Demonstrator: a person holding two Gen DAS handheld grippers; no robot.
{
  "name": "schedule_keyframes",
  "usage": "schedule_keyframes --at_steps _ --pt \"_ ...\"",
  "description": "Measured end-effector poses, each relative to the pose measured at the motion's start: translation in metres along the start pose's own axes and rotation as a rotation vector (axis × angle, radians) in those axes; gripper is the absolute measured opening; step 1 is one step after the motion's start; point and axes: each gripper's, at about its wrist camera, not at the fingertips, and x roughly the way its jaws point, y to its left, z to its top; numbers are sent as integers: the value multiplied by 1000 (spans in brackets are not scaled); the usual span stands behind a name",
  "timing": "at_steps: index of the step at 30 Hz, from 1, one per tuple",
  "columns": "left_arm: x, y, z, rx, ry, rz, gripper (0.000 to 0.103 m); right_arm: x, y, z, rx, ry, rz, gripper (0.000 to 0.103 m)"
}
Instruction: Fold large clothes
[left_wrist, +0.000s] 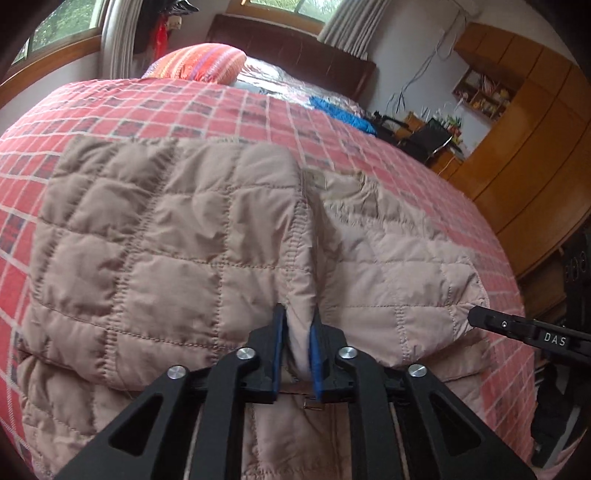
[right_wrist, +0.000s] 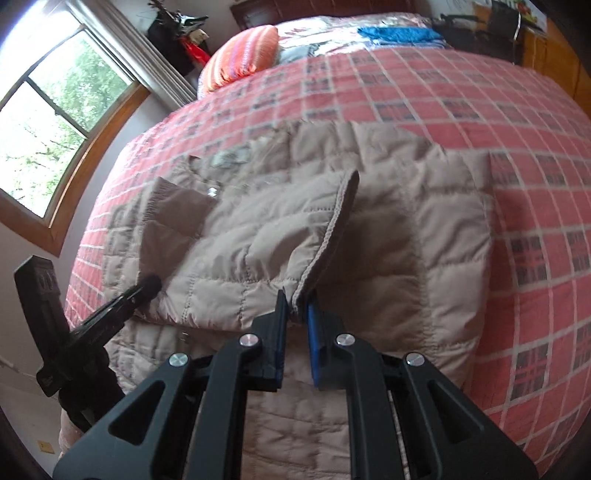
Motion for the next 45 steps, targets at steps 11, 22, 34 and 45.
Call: schedule_keyframes --at_steps 11,22,34,45 --pt "-68 63 10 -8 -102 58 32 4 -36 -6 98 -14 104 44" --pt "-42 122 0 -65 -13 137 23 20 -36 -7 168 58 86 9" --pt "-68 101 -7 2 -40 190 44 -17 -14 -22 77 -17 -97 17" --pt "-48 77 -20 109 7 254 47 23 2 -18 27 45 -125 14"
